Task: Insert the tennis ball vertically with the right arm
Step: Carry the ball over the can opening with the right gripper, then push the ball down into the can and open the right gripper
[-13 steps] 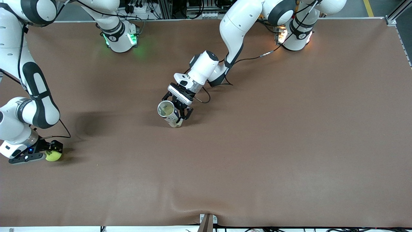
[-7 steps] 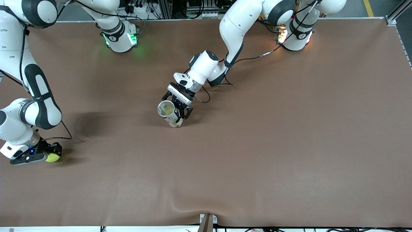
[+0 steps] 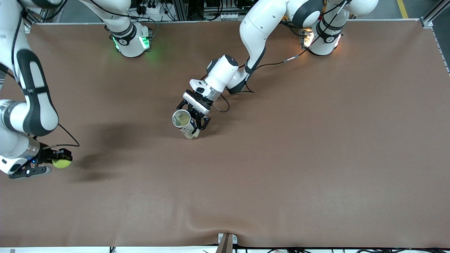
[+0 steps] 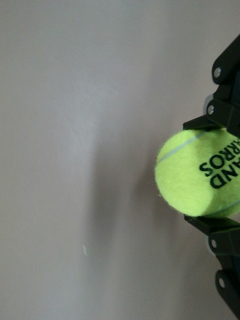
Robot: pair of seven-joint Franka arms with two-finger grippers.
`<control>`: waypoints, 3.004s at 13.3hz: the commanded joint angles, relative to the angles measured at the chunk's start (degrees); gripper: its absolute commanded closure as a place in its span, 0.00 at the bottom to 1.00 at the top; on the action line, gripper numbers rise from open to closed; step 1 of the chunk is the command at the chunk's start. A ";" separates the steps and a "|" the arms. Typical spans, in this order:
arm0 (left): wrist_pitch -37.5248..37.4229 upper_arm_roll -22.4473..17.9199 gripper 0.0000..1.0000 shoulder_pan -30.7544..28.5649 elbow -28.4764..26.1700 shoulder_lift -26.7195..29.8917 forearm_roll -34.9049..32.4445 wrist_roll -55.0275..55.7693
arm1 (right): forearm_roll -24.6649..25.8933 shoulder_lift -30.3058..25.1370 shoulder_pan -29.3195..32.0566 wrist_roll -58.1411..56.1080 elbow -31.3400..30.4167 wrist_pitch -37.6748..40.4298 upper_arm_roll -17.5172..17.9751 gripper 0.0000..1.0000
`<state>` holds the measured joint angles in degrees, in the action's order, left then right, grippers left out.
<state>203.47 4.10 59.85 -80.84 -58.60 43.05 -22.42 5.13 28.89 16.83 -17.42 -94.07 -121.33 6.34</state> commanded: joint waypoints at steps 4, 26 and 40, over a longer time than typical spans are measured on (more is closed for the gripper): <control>0.08 -0.76 0.19 0.71 0.77 -0.38 0.89 0.28 | -0.11 -8.67 -10.48 19.93 3.09 20.30 -0.01 1.00; 0.08 -0.76 0.14 0.71 0.77 -0.55 1.07 0.28 | -8.91 -6.03 -42.32 73.85 2.84 15.34 -0.27 1.00; 0.08 -0.76 0.13 0.71 0.77 -0.55 1.15 0.28 | -9.08 -9.28 -38.90 69.82 6.08 24.55 -0.63 0.00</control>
<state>203.46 3.98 59.86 -80.96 -58.65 43.05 -22.43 -4.26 21.99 -23.99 54.81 -88.77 -100.15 5.29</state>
